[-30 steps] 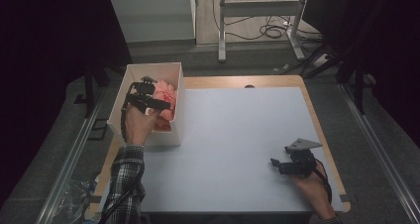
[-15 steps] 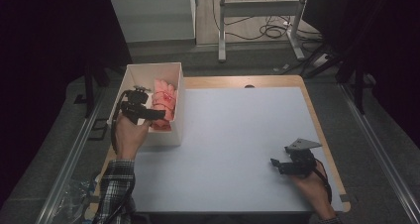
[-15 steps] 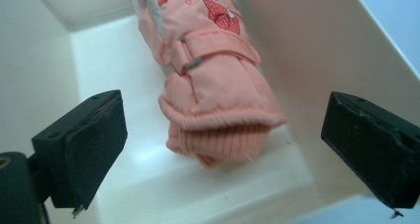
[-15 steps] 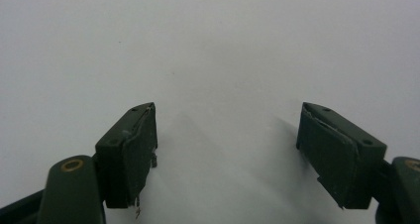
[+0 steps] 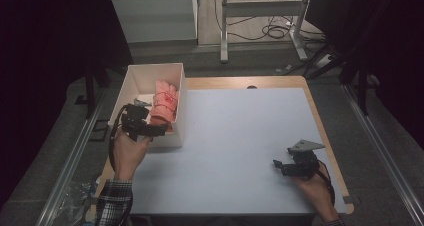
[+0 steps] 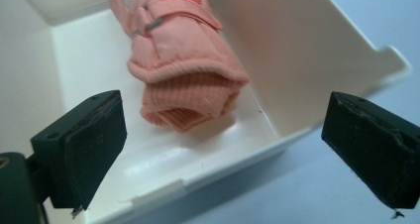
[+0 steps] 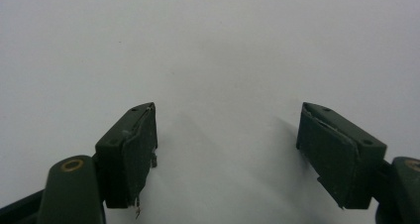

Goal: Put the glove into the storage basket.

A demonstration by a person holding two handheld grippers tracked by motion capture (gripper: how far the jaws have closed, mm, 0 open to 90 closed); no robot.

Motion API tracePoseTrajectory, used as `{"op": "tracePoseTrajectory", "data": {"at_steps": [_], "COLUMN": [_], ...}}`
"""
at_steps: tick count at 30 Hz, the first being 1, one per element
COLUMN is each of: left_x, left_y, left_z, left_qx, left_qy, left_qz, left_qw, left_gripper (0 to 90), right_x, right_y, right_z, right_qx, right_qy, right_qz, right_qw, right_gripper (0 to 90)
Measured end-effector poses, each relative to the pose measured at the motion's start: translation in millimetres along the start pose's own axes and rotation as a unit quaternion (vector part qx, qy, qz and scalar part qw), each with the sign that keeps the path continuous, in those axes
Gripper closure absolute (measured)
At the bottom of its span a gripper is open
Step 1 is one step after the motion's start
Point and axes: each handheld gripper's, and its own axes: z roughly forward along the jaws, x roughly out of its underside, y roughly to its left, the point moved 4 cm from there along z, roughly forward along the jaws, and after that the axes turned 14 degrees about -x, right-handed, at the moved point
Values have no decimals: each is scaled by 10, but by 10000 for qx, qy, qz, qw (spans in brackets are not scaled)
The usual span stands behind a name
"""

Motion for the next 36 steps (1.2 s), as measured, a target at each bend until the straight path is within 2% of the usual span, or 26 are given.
{"op": "tracePoseTrajectory", "data": {"at_steps": [8, 9, 13, 19, 21, 23, 29, 36], "left_x": [161, 205, 274, 415, 485, 508, 648, 740], "left_y": [-186, -230, -300, -455, -549, -586, -825, -1003], "left_z": [-96, -108, -117, -98, -69, -57, 74, 207], "left_qx": [218, 325, 430, 633, 715, 757, 986, 1123], "left_qy": [-146, -178, -256, -382, -431, -444, -486, -394], "left_qz": [165, 186, 210, 368, 446, 442, 662, 821], "left_qw": [9995, 9991, 9985, 9966, 9955, 9952, 9917, 9895], "left_gripper": [36, 35, 34, 29, 27, 27, 24, 17], "right_x": [0, 0, 0, 0, 1, 1, 1, 1], "right_y": [1, 2, 1, 1, 2, 2, 2, 2], "right_z": [0, 2, 2, 2, 2, 2, 2, 2], "right_qx": [2, 0, -1, 0, 1, 1, 3, 9], "right_qy": [-3, -12, -14, -14, -14, -14, -13, -9], "right_qz": [5, 2, 1, 1, 1, 2, 0, -2], "right_qw": [10000, 10000, 10000, 10000, 10000, 10000, 10000, 10000], "right_gripper": [239, 239, 239, 239, 239, 239, 238, 232]}}
